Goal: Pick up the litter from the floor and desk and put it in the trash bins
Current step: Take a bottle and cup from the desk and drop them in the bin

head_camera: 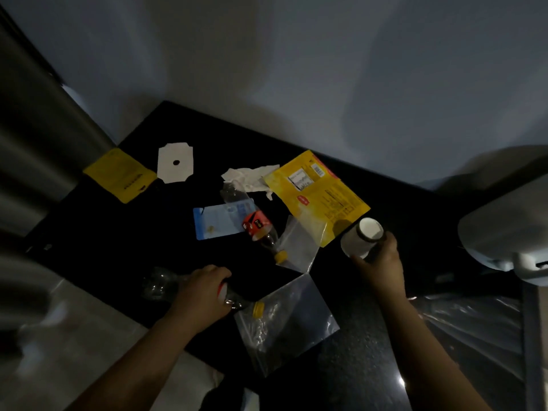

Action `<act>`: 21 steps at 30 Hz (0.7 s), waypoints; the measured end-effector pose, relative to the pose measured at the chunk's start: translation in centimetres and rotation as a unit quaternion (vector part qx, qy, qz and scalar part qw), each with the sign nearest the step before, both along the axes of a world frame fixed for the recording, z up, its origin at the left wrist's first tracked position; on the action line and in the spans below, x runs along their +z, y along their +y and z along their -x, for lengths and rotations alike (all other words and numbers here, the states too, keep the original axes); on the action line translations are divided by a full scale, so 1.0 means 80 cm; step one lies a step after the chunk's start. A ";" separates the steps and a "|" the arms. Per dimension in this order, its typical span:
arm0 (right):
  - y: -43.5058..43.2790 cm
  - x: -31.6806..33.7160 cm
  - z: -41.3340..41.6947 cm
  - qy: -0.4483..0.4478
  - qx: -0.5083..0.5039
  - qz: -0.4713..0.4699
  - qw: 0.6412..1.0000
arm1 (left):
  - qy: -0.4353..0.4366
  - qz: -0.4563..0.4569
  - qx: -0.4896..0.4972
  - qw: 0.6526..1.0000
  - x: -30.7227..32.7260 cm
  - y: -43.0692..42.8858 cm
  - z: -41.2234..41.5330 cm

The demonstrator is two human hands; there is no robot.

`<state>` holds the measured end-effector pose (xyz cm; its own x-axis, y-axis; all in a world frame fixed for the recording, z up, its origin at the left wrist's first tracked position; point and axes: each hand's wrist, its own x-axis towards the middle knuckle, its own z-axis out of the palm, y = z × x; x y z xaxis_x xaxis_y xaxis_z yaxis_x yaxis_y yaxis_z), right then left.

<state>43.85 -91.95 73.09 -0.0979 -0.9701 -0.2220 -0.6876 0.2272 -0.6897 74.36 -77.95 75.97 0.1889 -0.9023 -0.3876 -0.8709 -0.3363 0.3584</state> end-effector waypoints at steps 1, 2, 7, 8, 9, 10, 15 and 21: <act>-0.002 -0.004 -0.002 0.002 -0.017 0.003 1.000 | -0.002 -0.013 -0.009 1.000 -0.006 -0.002 -0.001; -0.005 -0.008 -0.004 0.002 -0.031 0.002 1.000 | -0.007 -0.025 -0.019 0.999 -0.011 -0.004 -0.002; -0.018 -0.029 -0.017 -0.035 -0.069 -0.003 0.997 | -0.030 -0.047 -0.056 0.997 -0.031 -0.011 -0.017; -0.020 -0.032 -0.020 -0.044 -0.077 -0.001 0.996 | -0.027 -0.047 -0.057 0.997 -0.034 -0.013 -0.020; -0.023 -0.035 -0.024 -0.052 -0.084 0.001 0.995 | -0.021 -0.048 -0.056 0.997 -0.036 -0.014 -0.024; -0.025 -0.038 -0.028 -0.056 -0.089 0.004 0.994 | -0.015 -0.050 -0.052 0.997 -0.038 -0.016 -0.027; -0.015 -0.037 -0.047 -0.051 -0.110 0.064 0.991 | 0.055 -0.047 0.021 0.997 -0.048 -0.029 -0.043; 0.021 -0.034 -0.073 -0.046 -0.027 -0.010 0.999 | 0.083 -0.017 0.046 0.995 -0.053 -0.053 -0.056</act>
